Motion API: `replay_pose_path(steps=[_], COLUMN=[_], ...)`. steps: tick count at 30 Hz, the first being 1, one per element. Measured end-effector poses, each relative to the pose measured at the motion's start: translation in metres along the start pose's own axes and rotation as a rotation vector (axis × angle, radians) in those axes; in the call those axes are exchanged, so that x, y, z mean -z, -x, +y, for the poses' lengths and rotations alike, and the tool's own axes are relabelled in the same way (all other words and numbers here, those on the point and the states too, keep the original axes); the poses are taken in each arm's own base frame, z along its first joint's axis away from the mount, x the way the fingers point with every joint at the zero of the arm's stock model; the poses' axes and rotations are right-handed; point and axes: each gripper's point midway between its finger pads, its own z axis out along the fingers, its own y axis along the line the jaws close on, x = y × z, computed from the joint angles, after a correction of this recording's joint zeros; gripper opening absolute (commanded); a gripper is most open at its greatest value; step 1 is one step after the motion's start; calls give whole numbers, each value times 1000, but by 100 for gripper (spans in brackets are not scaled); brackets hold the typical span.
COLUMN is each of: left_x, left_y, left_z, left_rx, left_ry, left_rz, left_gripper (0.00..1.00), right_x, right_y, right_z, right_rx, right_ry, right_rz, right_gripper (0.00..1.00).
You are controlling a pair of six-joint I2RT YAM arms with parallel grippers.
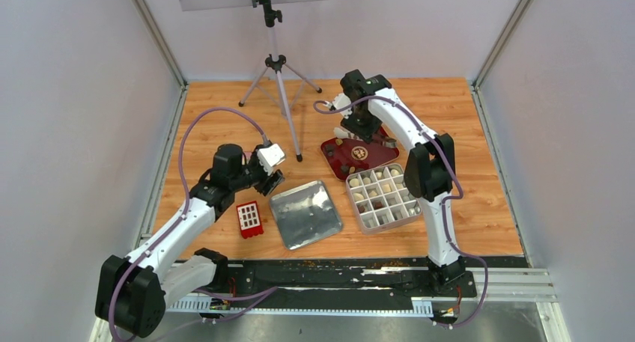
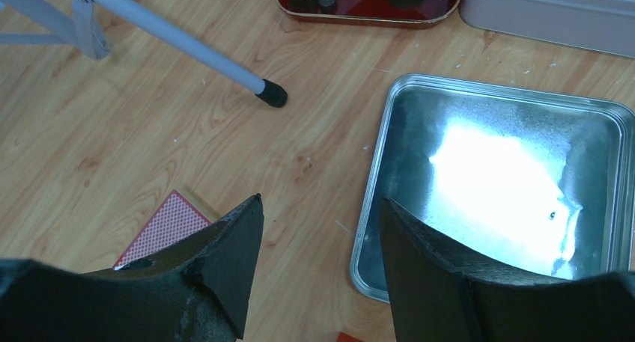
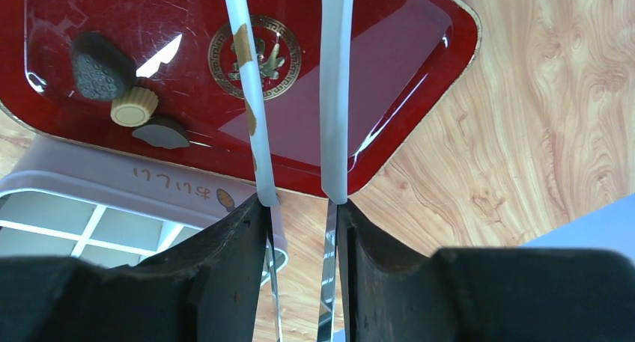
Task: Pack the chocolate
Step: Pick up the fake chocolate from the plate.
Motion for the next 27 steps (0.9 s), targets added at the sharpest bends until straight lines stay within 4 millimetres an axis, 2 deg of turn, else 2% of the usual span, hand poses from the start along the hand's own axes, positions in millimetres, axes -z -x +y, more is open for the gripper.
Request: replay_pose_path(steps=[13,21,27], left_x=[2,4,5], left_y=[-2,-1,-2], left_z=[0,3,4], left_rx=[2,3,5], left_ry=[5,19,22], left_rz=[-1,-8,-7], left_gripper=[66,66,66], right_x=[0,-18,-23], right_y=[4,-2,-8], right_z=[14,21,26], right_rx=[-13,-16,-10], right_ry=[34,61,75], right_rz=[-7,43,71], right_gripper=[40,37,36])
